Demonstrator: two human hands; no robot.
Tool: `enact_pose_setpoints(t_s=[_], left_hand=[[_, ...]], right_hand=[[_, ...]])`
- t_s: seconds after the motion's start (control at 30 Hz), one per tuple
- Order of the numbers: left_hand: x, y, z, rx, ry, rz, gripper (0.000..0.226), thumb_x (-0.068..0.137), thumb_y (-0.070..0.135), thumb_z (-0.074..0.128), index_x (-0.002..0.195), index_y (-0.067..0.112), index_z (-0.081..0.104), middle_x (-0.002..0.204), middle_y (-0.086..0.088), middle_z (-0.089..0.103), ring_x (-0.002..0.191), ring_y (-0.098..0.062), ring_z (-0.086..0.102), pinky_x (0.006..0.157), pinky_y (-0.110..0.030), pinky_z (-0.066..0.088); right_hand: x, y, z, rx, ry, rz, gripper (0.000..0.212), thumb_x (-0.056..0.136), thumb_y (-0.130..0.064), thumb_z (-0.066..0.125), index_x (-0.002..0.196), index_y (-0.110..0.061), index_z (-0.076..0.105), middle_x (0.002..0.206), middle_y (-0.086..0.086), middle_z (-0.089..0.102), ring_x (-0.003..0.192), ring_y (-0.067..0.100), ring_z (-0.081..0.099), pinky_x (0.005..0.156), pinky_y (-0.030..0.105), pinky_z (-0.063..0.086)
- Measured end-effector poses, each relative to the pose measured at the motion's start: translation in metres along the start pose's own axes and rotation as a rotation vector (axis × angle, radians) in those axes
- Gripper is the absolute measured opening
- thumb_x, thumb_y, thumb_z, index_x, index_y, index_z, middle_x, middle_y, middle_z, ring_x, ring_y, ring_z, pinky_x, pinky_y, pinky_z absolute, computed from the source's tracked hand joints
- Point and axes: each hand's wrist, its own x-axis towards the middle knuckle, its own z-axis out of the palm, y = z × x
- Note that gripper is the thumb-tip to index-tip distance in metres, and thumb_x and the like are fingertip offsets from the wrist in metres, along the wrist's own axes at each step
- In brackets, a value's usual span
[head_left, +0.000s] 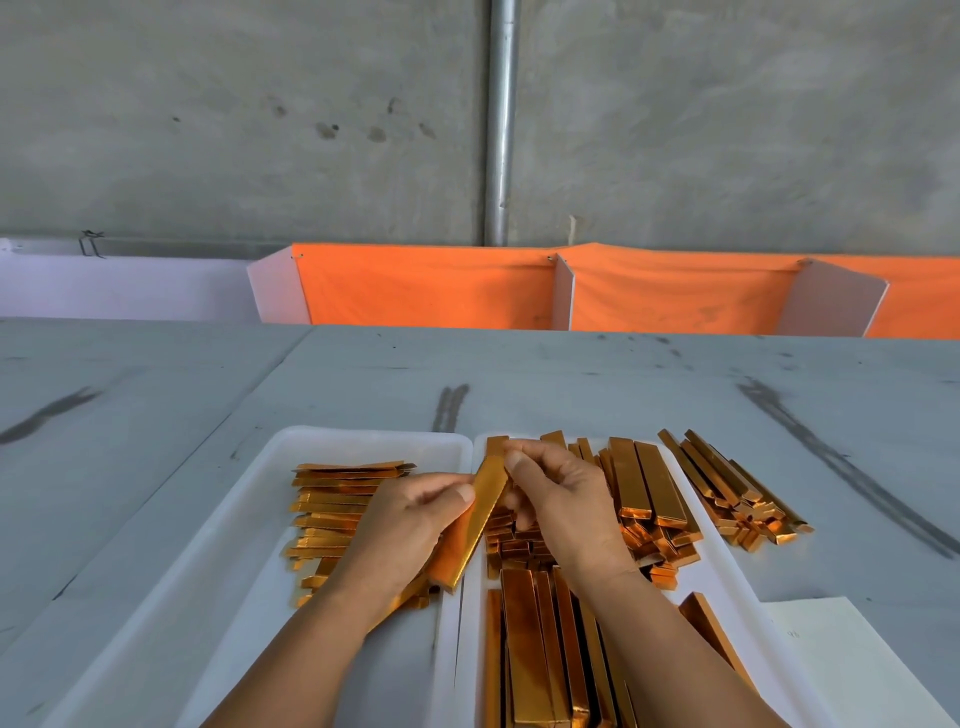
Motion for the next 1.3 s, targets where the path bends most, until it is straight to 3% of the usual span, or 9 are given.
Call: enact_pose_setpoints(t_s=[0.13, 0.3, 0.5, 0.73, 0.9, 1.0, 1.17, 1.3], left_hand=[[0.003, 0.0, 0.001, -0.057, 0.101, 0.029, 0.014, 0.092, 0.033, 0.062, 0.103, 0.035, 0.071, 0.094, 0.018, 0.072, 0.089, -0.001, 0.067, 0.071, -0.019, 0.053], [0.004, 0.002, 0.004, -0.136, 0.107, 0.022, 0.015, 0.093, 0.022, 0.063, 0.105, 0.023, 0.071, 0.088, 0.004, 0.075, 0.082, -0.012, 0.072, 0.07, -0.031, 0.06], [0.004, 0.003, 0.006, -0.183, 0.07, 0.003, 0.016, 0.094, 0.018, 0.061, 0.107, 0.016, 0.069, 0.086, -0.004, 0.075, 0.081, -0.019, 0.073, 0.069, -0.037, 0.061], [0.002, 0.01, -0.002, -0.506, -0.226, -0.152, 0.021, 0.097, 0.015, 0.055, 0.114, 0.013, 0.066, 0.099, -0.017, 0.073, 0.088, -0.027, 0.073, 0.062, -0.028, 0.057], [0.002, 0.009, -0.002, -0.579, -0.323, -0.22, 0.025, 0.09, 0.008, 0.063, 0.115, 0.012, 0.067, 0.083, -0.006, 0.073, 0.065, -0.014, 0.068, 0.053, -0.024, 0.055], [0.003, 0.008, -0.001, -0.604, -0.262, -0.211, 0.026, 0.088, 0.006, 0.065, 0.113, 0.01, 0.068, 0.076, -0.003, 0.071, 0.062, -0.01, 0.066, 0.053, -0.023, 0.054], [0.008, 0.007, -0.005, -0.796, -0.032, -0.233, 0.03, 0.076, 0.008, 0.071, 0.106, 0.004, 0.069, 0.085, -0.012, 0.072, 0.067, -0.015, 0.068, 0.054, -0.024, 0.056], [0.011, 0.006, -0.006, -0.857, 0.028, -0.252, 0.024, 0.085, 0.006, 0.066, 0.108, 0.002, 0.066, 0.09, -0.013, 0.074, 0.073, -0.016, 0.071, 0.056, -0.024, 0.056]], right_hand=[[0.0, -0.001, 0.0, 0.008, -0.044, 0.026, 0.015, 0.098, -0.029, 0.059, 0.11, -0.023, 0.065, 0.069, 0.002, 0.069, 0.053, 0.013, 0.058, 0.055, 0.023, 0.051], [-0.002, 0.001, 0.005, -0.008, -0.166, 0.07, 0.02, 0.096, -0.021, 0.064, 0.115, -0.023, 0.06, 0.067, 0.006, 0.067, 0.05, 0.017, 0.056, 0.051, 0.026, 0.051], [-0.002, 0.001, 0.005, 0.011, -0.18, 0.06, 0.018, 0.095, -0.017, 0.064, 0.112, -0.024, 0.06, 0.065, 0.007, 0.068, 0.047, 0.015, 0.058, 0.053, 0.027, 0.053], [0.0, -0.001, 0.003, 0.098, -0.094, 0.081, 0.014, 0.098, -0.014, 0.06, 0.111, -0.017, 0.064, 0.064, 0.011, 0.069, 0.047, 0.018, 0.057, 0.05, 0.026, 0.052], [-0.001, -0.002, 0.001, 0.14, -0.067, 0.07, 0.014, 0.097, -0.013, 0.061, 0.11, -0.012, 0.065, 0.062, 0.011, 0.066, 0.045, 0.017, 0.053, 0.046, 0.024, 0.048], [-0.001, -0.003, 0.0, 0.137, -0.075, 0.059, 0.013, 0.098, -0.016, 0.06, 0.108, -0.009, 0.064, 0.067, 0.011, 0.068, 0.046, 0.016, 0.054, 0.046, 0.023, 0.047], [-0.002, -0.004, 0.001, 0.149, -0.121, 0.068, 0.013, 0.098, -0.017, 0.059, 0.104, -0.007, 0.065, 0.078, 0.007, 0.071, 0.052, 0.016, 0.059, 0.047, 0.023, 0.048], [-0.002, -0.002, 0.003, 0.126, -0.161, 0.065, 0.011, 0.096, -0.015, 0.062, 0.104, -0.009, 0.067, 0.084, 0.011, 0.072, 0.055, 0.018, 0.06, 0.047, 0.024, 0.049]])
